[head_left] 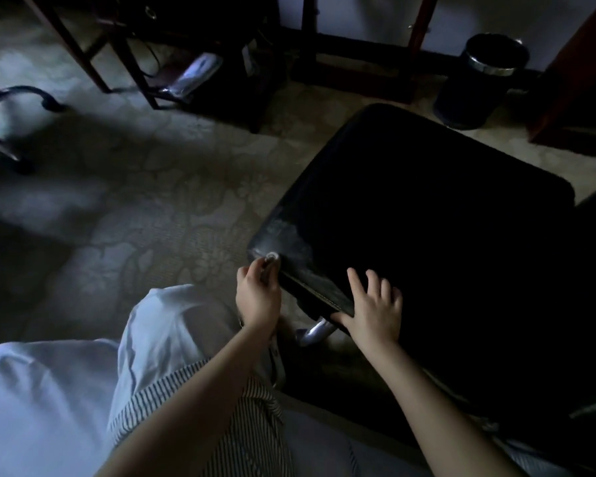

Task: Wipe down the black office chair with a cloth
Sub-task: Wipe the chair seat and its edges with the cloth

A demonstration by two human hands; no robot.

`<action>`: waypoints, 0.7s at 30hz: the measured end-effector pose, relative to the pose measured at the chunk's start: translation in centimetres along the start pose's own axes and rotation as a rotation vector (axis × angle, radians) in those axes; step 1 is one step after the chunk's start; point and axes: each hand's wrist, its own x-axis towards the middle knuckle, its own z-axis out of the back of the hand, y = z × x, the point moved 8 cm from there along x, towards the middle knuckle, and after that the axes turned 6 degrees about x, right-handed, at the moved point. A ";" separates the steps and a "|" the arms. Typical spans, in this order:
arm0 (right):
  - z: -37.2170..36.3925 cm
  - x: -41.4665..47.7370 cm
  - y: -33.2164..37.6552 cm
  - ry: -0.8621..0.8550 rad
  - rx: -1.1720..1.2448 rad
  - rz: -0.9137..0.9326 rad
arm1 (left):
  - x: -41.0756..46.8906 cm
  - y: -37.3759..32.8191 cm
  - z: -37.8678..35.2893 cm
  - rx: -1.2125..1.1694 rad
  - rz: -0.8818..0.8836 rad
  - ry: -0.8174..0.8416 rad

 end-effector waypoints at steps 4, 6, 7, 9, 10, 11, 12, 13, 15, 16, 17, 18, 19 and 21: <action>-0.6 1.5 1.3 0.041 0.051 -0.021 | 1.4 -0.9 -1.0 0.030 -0.052 -0.010; -0.9 2.1 1.7 0.054 0.071 -0.029 | 0.9 -1.6 -1.5 0.035 -0.124 -0.016; -0.9 2.4 1.8 0.051 0.081 -0.034 | 0.3 -2.0 -1.8 0.027 -0.171 -0.014; -0.8 2.8 2.0 0.024 0.107 -0.039 | -1.1 -2.5 -2.7 0.008 -0.263 0.012; -0.8 2.9 2.1 0.008 0.126 -0.039 | -1.6 -2.6 -3.0 0.009 -0.294 0.025; -0.7 2.9 2.1 -0.012 0.144 -0.038 | -1.8 -2.7 -3.2 0.021 -0.314 0.035; -0.7 2.8 2.1 -0.038 0.158 -0.035 | -1.8 -2.7 -3.3 0.049 -0.336 0.035; -0.6 2.8 2.1 -0.065 0.162 -0.033 | -1.6 -2.9 -3.1 0.089 -0.370 0.021; -0.6 2.7 1.9 -0.100 0.165 -0.030 | -0.4 -3.0 -2.7 0.164 -0.404 -0.023; -0.7 2.7 1.9 -0.092 0.159 -0.027 | 0.6 -2.8 -2.4 0.176 -0.367 -0.045; -0.8 2.7 1.8 -0.072 0.153 -0.023 | 1.8 -2.3 -2.1 0.169 -0.295 -0.068; -0.9 2.7 1.7 -0.059 0.157 -0.019 | 2.9 -1.6 -1.8 0.152 -0.202 -0.086; -0.9 2.8 1.7 -0.056 0.168 -0.014 | 3.9 -1.1 -1.5 0.134 -0.115 -0.102; -0.8 2.9 1.6 -0.040 0.170 -0.016 | 4.5 -0.5 -1.7 0.098 -0.034 -0.117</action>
